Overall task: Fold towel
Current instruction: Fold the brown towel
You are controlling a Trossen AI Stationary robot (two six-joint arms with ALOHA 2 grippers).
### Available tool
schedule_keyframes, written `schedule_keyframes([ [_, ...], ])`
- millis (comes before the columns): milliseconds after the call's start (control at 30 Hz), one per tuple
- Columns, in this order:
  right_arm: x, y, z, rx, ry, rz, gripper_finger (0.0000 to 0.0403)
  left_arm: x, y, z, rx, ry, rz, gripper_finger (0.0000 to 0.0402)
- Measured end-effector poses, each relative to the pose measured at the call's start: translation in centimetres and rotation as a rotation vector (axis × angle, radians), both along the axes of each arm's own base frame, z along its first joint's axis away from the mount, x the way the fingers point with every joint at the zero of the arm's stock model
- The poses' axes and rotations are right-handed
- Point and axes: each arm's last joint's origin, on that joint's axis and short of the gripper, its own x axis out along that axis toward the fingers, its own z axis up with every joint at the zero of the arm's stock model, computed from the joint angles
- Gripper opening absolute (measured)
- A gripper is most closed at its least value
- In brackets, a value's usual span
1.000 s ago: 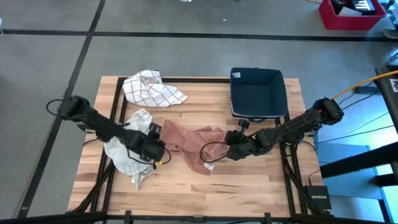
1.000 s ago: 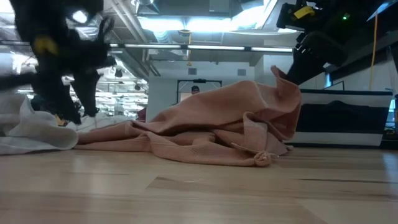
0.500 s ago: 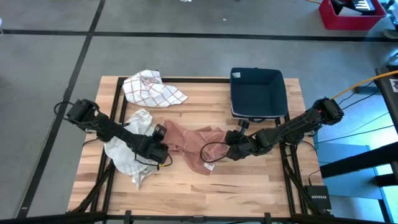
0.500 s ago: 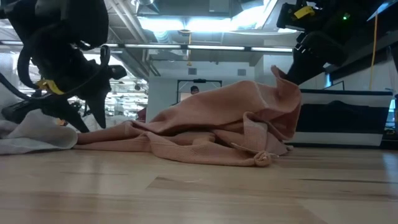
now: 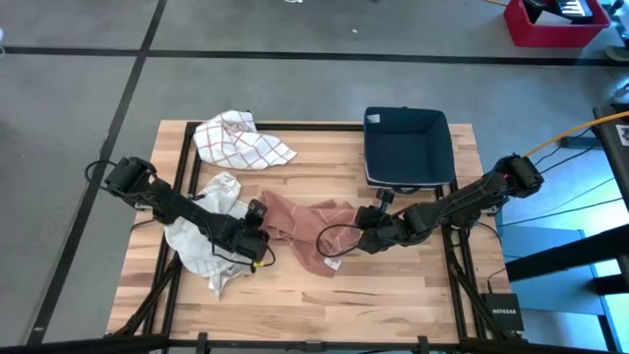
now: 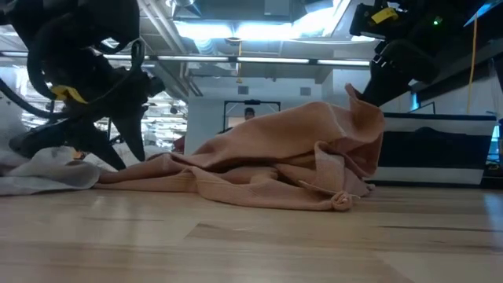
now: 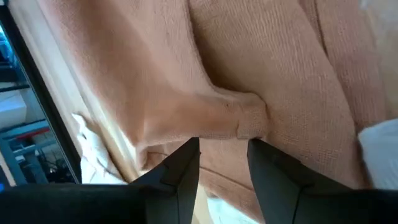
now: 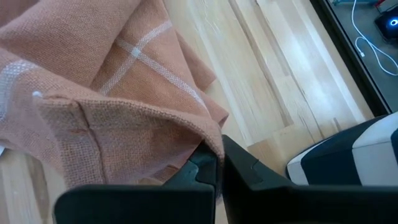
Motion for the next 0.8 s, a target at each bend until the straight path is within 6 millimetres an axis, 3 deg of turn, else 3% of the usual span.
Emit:
schedule_keyframes([
  [133,0.0,0.0,0.0,0.001,-0.001,-0.001,0.0009,-0.6,-0.1,-0.4,-0.016,0.102,-0.074,0.0127],
  [333,0.0,0.0,0.0,0.001,-0.001,-0.001,0.0009,0.3,-0.7,-0.3,-0.026,0.030,-0.152,0.0127],
  [600,0.0,0.0,0.0,0.001,-0.001,-0.001,0.0009,0.4,-0.5,-0.2,-0.012,0.014,-0.136,0.0127],
  [800,0.0,0.0,0.0,0.001,-0.001,-0.001,0.0009,-0.2,0.6,-0.9,-0.032,0.009,-0.022,0.0127],
])
